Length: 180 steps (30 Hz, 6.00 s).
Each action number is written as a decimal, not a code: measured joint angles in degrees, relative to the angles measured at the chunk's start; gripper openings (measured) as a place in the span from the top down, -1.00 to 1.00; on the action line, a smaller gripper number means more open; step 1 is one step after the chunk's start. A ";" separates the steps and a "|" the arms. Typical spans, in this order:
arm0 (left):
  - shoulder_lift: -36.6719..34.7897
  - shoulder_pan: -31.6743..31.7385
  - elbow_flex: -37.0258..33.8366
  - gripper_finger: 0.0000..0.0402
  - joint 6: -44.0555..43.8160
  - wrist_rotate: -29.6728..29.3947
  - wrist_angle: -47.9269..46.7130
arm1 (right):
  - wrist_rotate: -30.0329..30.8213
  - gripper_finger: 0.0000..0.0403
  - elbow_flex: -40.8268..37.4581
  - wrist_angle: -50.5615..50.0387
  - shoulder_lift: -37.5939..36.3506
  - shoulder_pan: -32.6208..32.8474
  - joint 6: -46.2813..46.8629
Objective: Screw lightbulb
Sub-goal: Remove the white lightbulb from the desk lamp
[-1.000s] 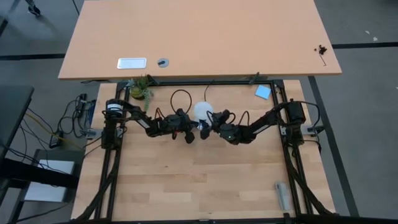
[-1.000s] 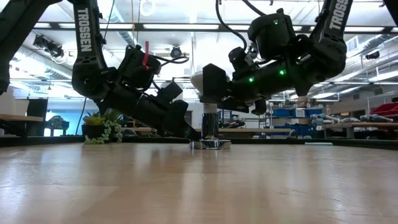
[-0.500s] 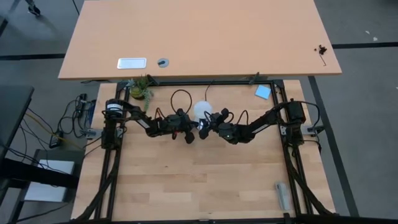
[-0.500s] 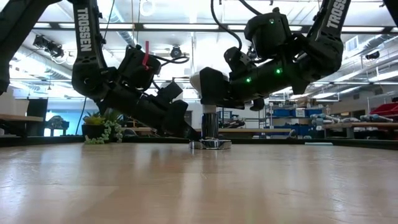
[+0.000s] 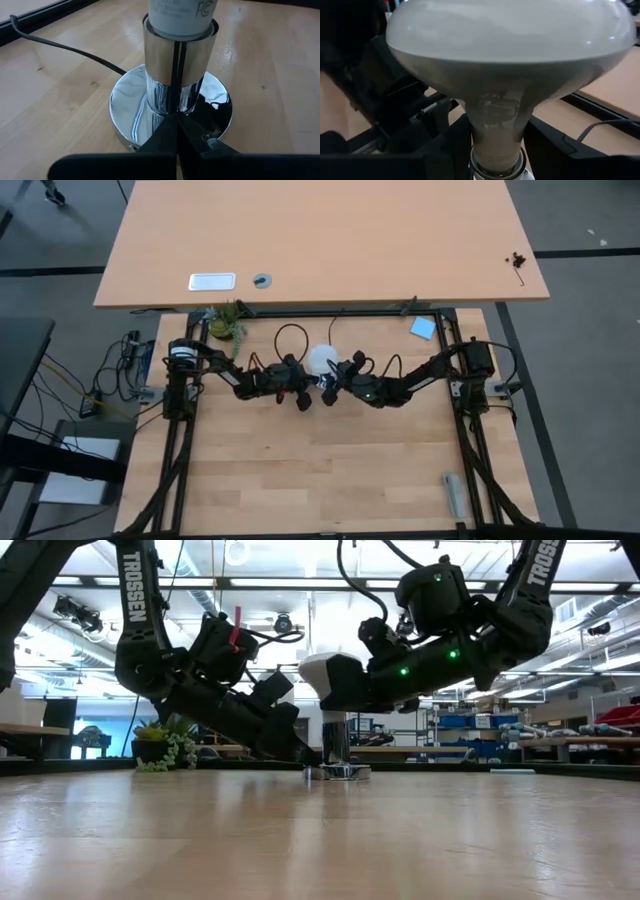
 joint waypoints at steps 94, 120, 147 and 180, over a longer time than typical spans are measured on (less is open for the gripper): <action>-11.12 -3.41 -0.34 1.00 -1.48 6.19 -13.12 | -1.78 0.96 -0.98 -41.28 -32.82 5.03 8.76; -28.86 10.01 -3.35 1.00 4.57 6.57 -15.15 | -16.64 0.96 -0.98 -29.99 -27.84 7.37 8.30; -16.28 14.73 11.80 1.00 5.40 29.58 -17.50 | -19.34 0.96 -0.98 -35.06 -26.76 1.51 9.38; -16.28 13.90 11.04 1.00 4.61 31.83 -19.56 | -13.80 0.95 -1.00 -46.87 -34.56 -0.49 13.06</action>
